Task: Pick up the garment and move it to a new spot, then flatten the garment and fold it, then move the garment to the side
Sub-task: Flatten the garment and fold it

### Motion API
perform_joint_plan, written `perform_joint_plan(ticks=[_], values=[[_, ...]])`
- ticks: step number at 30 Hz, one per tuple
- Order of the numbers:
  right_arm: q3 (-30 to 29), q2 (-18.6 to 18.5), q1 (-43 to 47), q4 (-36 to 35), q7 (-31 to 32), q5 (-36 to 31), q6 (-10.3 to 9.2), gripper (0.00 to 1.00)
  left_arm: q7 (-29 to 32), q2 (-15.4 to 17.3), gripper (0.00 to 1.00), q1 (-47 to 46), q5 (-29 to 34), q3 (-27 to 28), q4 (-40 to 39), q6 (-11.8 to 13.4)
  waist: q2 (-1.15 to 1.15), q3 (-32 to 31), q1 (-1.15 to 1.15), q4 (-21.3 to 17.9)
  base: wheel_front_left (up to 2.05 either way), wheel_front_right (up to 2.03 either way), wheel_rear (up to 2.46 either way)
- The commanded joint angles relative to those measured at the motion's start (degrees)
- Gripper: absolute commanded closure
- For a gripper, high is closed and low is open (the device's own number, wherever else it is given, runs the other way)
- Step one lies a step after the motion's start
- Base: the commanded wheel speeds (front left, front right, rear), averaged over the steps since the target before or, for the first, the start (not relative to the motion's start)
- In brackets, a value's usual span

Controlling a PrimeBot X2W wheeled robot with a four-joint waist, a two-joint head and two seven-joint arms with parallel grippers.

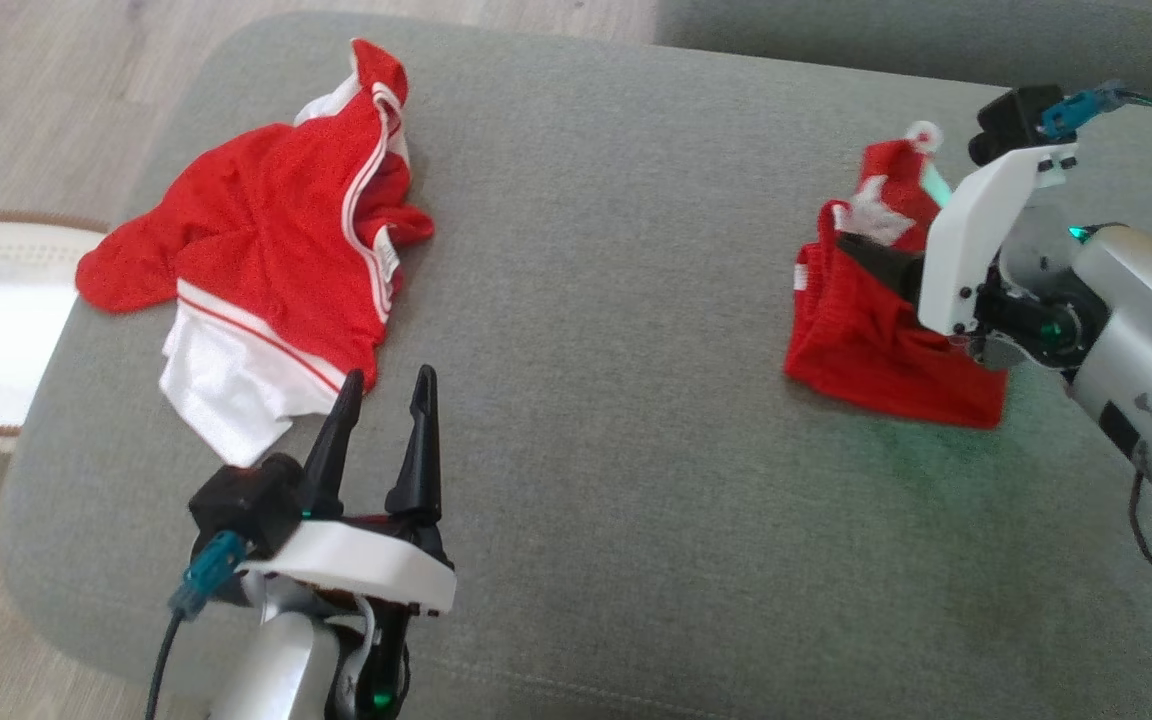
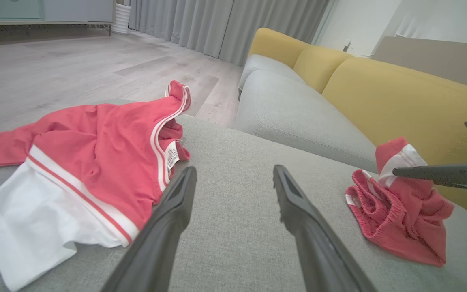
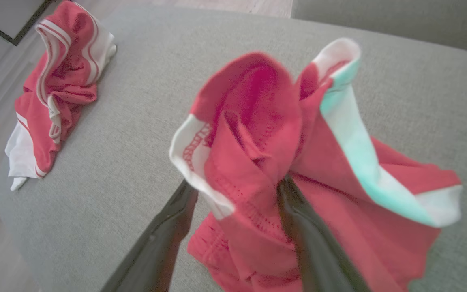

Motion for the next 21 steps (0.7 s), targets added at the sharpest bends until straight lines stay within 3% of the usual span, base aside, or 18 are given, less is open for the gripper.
perform_joint_plan(ticks=[1, 13, 16, 21], values=[[-0.29, -0.01, 0.33, -1.48, -1.60, -0.13, 0.41, 0.00, -0.45, 0.16, 0.00, -0.63, -0.15, 2.01, -1.54, 0.35, 0.00, -0.57, 0.00, -0.88, 0.00, 0.00, 0.00], [-2.58, -6.13, 0.81, -8.71, -22.01, -3.46, 0.41, 0.00, -0.45, 0.16, 0.00, 0.43, 0.78, 3.79, -0.95, -0.62, 0.00, -3.90, 0.00, -5.81, 0.00, 0.00, 0.00], [-5.43, -8.86, 2.43, -4.30, -30.98, -3.90, 0.41, 0.00, -0.45, 0.16, 0.00, 0.68, 0.84, 3.66, -0.92, -0.87, 0.00, -4.25, 0.00, -6.68, 0.00, 0.00, 0.00], [-8.44, -8.43, 5.59, 3.82, -36.68, -4.01, 0.41, 0.00, -0.45, 0.16, 0.00, 1.10, 1.02, 3.89, -0.87, -1.12, 0.00, -4.48, 0.00, -7.18, 0.00, 0.00, 0.00]])
